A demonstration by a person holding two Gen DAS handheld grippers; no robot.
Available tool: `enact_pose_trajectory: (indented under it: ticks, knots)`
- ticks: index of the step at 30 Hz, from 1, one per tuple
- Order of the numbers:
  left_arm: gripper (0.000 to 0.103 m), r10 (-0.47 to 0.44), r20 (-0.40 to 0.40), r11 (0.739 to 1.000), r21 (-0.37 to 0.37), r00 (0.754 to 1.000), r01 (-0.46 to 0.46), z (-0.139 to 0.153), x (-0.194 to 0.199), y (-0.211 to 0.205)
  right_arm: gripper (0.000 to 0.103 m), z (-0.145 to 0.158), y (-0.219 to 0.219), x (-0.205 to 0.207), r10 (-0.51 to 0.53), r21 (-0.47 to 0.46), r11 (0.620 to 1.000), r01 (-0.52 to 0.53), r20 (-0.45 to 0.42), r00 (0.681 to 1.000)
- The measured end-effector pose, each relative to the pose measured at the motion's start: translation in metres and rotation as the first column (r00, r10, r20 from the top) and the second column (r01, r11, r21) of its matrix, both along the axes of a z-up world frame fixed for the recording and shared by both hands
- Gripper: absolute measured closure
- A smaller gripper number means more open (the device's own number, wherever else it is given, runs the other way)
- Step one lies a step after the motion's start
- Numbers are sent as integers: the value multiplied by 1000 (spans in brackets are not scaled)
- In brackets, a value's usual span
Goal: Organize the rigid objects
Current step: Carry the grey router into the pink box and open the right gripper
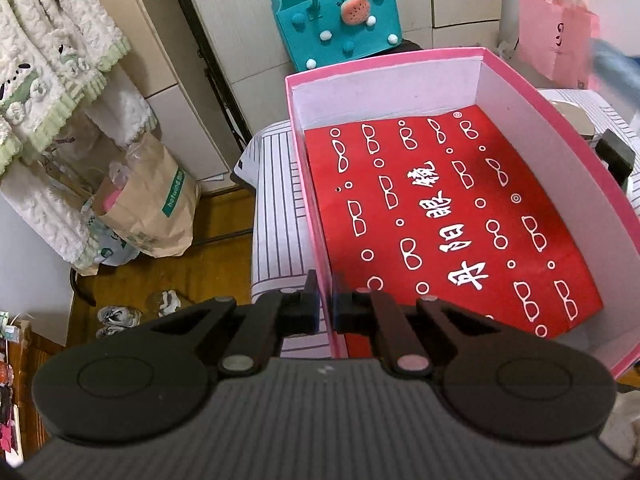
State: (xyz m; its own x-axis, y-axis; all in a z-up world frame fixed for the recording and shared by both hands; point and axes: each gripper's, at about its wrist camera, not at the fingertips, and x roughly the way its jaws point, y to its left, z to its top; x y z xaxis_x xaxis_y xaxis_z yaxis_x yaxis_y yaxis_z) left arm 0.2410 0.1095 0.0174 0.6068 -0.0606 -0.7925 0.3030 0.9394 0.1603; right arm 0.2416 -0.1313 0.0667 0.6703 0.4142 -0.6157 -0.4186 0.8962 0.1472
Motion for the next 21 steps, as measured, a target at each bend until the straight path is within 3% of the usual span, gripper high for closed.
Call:
enact_pose_trajectory:
  ticks: [5,11,18,21]
  knots:
    - [98,-12,-1,1000,-28,1000,12,-1,1,5,2,-19,61,65,143,-89,984,-157,-149,979]
    - [98,-12,-18,998,-61,1000,11,-1,6,12,2,-57,109,119,151,-234,946,-226,-299,942]
    - [98,-14,-26,998,-66,1000,13,-1,9,9,2,-91,127,153,143,-273,920,-282,-435,889]
    - [98,-23,-30,998,-53,999,21,-1,8,7,2,-82,117,146,150,-251,929,-272,-418,896]
